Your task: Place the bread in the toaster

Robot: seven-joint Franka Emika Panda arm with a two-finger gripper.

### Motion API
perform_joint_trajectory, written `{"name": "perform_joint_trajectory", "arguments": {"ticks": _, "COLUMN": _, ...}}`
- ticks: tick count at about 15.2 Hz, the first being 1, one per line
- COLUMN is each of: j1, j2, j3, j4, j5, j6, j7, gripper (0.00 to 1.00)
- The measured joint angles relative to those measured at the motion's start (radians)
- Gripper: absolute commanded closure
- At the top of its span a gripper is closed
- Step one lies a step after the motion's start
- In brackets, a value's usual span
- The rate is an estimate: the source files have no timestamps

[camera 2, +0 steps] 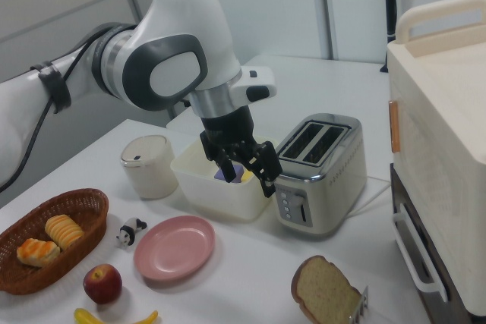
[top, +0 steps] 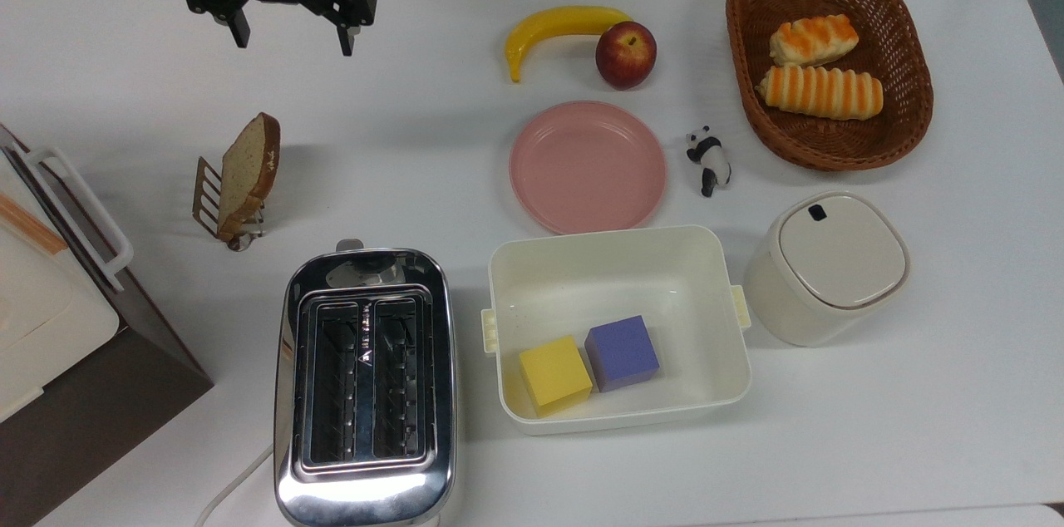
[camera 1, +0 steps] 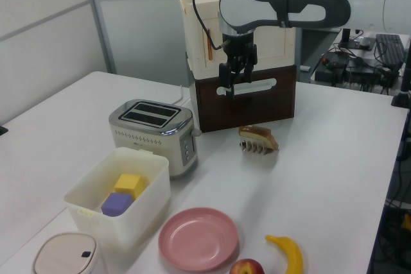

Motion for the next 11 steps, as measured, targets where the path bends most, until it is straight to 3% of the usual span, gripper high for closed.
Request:
{"name": "perform_joint_trajectory", "arguments": {"ticks": 4, "j1": 0.000, "j2": 0.000, "j3": 0.000, "j4": 0.000, "j5": -0.003, "j6": -0.034, "j7": 0.000, "gripper": 0.00}}
{"name": "perform_joint_trajectory", "arguments": {"ticks": 11, "j1": 0.000, "j2": 0.001, "j3": 0.000, "j4": -0.001, "j5": -0.094, "j6": -0.062, "j7": 0.000, "gripper": 0.00}}
